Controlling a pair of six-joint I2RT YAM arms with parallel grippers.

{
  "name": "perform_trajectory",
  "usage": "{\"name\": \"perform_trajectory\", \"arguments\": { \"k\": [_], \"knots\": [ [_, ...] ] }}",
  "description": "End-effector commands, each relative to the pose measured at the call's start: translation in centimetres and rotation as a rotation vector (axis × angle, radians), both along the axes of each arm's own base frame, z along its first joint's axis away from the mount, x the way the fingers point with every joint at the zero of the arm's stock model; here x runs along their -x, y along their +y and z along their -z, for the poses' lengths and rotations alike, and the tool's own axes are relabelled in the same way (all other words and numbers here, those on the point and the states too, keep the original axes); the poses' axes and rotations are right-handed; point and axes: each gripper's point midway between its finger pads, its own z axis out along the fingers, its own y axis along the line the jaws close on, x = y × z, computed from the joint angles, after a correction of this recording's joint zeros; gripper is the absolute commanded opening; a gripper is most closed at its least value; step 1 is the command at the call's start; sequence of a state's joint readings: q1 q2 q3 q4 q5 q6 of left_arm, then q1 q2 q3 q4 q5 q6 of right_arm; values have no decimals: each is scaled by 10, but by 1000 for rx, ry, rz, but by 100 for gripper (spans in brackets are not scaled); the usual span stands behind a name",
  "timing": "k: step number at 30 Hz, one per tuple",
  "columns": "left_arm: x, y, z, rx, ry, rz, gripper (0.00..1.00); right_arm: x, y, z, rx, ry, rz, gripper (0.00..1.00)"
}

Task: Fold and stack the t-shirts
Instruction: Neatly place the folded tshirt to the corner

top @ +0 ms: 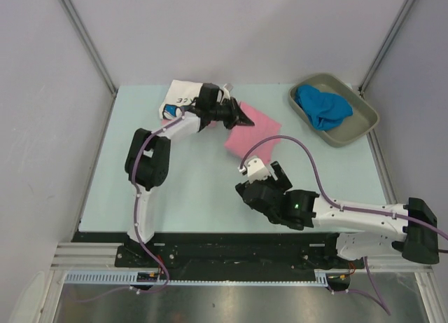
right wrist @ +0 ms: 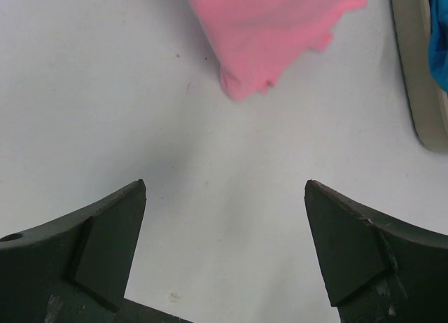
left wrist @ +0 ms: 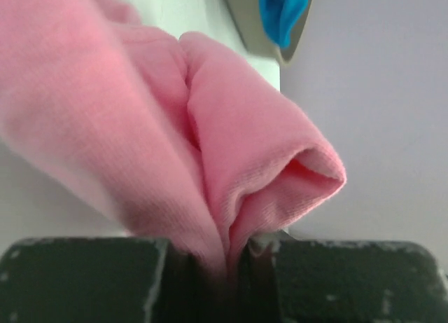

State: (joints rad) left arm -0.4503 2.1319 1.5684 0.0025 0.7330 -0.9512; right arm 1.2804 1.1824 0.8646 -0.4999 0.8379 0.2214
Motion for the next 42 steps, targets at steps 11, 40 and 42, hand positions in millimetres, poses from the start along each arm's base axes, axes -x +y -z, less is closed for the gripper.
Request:
{"name": "perform_trajectory", "arguments": {
  "k": [11,40,42],
  "knots": [
    [-124,106,-41,-162,-101,-98,0,-3,8,14,-172,40,84,100],
    [-159,196,-165,158,-329,-168,0,15,51,65,-161,136,-26,100],
    [-163,212,-167,157,-335,-198,0,16,53,67,-162,142,-30,100]
  ]
}}
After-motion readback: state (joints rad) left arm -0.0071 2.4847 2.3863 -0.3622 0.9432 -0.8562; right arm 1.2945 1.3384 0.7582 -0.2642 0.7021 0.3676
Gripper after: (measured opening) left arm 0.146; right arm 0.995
